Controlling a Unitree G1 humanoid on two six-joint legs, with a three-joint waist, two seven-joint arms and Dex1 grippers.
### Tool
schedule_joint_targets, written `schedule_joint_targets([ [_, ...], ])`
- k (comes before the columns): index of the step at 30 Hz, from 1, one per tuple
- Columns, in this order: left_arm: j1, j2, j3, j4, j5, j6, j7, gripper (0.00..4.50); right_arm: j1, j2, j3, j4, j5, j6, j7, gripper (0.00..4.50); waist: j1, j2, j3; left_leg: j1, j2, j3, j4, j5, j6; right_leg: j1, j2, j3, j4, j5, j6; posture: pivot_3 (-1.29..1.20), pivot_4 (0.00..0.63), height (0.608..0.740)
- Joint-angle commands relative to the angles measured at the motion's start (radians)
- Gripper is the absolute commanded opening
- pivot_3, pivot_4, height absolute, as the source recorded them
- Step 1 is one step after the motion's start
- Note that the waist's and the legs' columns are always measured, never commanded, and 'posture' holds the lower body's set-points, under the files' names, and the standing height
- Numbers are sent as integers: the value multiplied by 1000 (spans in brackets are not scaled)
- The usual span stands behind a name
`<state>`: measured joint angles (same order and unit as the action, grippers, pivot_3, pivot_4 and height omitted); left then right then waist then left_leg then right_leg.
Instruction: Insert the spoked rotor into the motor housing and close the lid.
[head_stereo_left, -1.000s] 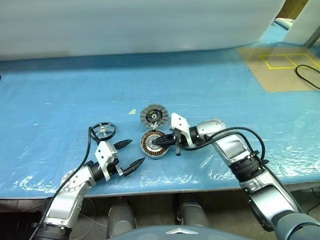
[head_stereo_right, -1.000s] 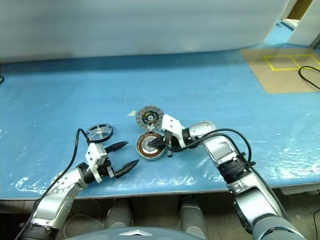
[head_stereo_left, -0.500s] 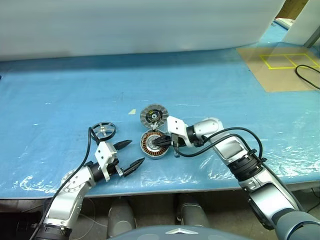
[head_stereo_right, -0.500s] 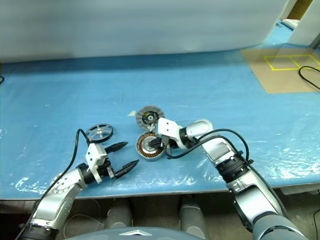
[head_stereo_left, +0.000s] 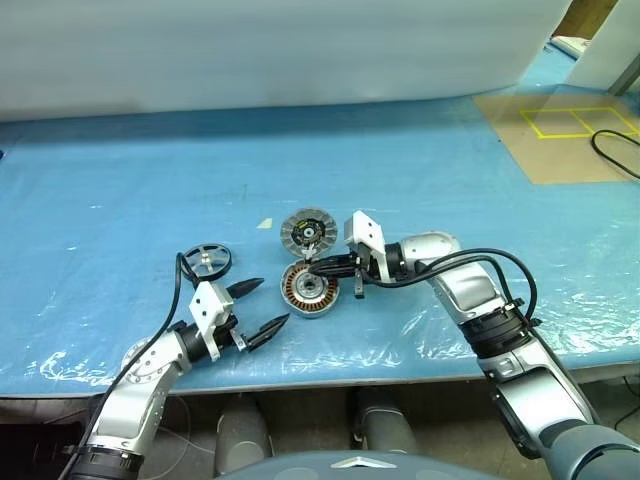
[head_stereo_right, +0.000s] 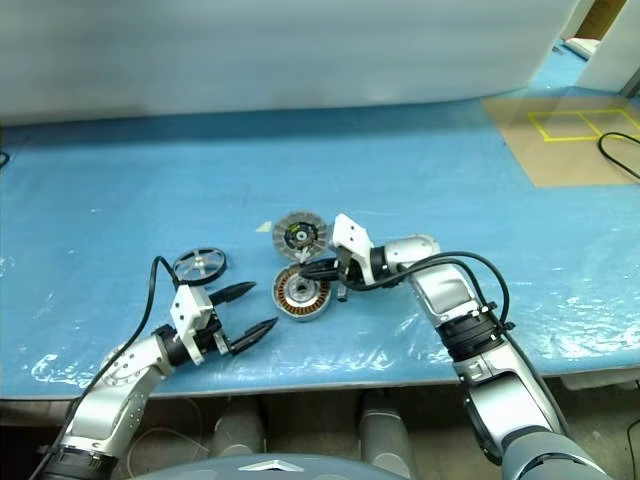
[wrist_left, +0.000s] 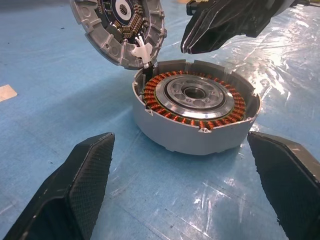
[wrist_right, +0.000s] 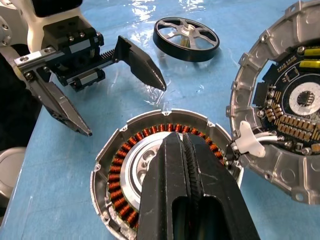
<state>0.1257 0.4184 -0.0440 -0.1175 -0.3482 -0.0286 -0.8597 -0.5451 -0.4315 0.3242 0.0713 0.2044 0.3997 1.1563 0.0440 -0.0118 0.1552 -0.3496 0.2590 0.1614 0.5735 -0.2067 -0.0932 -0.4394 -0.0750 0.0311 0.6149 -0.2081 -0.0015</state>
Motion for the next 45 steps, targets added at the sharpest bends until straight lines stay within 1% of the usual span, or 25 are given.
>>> schedule_joint_targets([
  [1,-14,21,41,-57,-44,20,-5,4500,10,-19,-30,-60,30,-16,13,38,0,0,0,0,0,0,0,0,0,0,0,0,0,0,0,0,150,740],
  [5,-20,71,82,-105,-95,91,-15,4500,22,-44,-37,-74,32,-18,18,38,-1,0,0,0,0,0,0,0,0,0,0,0,0,0,0,0,150,740],
  [8,-50,155,145,-191,-198,217,-31,4500,34,-66,-43,-75,32,-17,23,38,0,0,0,0,0,0,0,0,0,0,0,0,0,0,0,0,150,740],
  [11,-100,251,202,-232,-282,334,-55,4500,45,-74,-41,-79,29,-19,23,38,2,0,0,0,0,0,0,0,-1,0,0,0,1,0,0,0,150,740],
  [13,-141,314,234,-231,-327,409,-72,4500,56,-71,-42,-85,30,-15,14,38,1,0,0,0,0,0,0,1,-1,0,0,0,1,0,0,0,150,740],
  [15,-179,361,247,-214,-338,451,-89,4500,67,-65,-45,-93,31,-12,3,38,1,0,0,0,-1,0,0,1,-2,0,0,0,1,0,0,0,150,740],
  [20,-314,438,271,-125,-379,533,-156,4500,92,-38,-37,-130,30,5,-39,38,0,0,0,0,0,0,0,1,-2,0,0,0,1,0,0,0,150,740],
  [23,-392,509,230,-40,-336,548,-249,4500,100,-10,-27,-149,28,16,-64,38,-1,0,0,0,0,0,0,1,-2,0,0,0,2,0,0,0,150,740],
  [25,-444,540,191,17,-299,542,-304,4500,107,3,-22,-155,27,15,-71,38,1,0,0,1,-1,0,0,1,-2,0,0,0,2,0,0,0,150,740],
  [30,-581,571,104,198,-220,526,-438,4500,116,32,-12,-147,20,10,-97,38,4,0,0,0,-1,0,0,1,-3,0,0,0,1,0,0,0,150,740],
  [32,-638,582,49,296,-152,486,-508,4500,120,48,-6,-154,24,19,-110,38,5,0,0,0,-1,0,0,2,-3,0,0,-1,1,0,0,0,150,740],
  [39,-885,541,-124,663,66,308,-724,4500,155,93,36,-180,0,12,-164,38,8,0,0,0,-1,-1,0,2,-3,0,0,-1,1,0,0,0,150,740],
  [42,-987,522,-197,800,121,219,-755,4500,174,114,40,-198,2,18,-199,38,15,-1,0,0,-1,-1,0,2,-3,0,0,-1,1,0,0,0,150,740],
  [45,-1096,488,-278,955,186,85,-755,4500,201,120,34,-216,4,20,-228,38,25,-1,0,-1,-1,-2,0,2,-3,0,0,-1,2,0,0,0,150,740],
])
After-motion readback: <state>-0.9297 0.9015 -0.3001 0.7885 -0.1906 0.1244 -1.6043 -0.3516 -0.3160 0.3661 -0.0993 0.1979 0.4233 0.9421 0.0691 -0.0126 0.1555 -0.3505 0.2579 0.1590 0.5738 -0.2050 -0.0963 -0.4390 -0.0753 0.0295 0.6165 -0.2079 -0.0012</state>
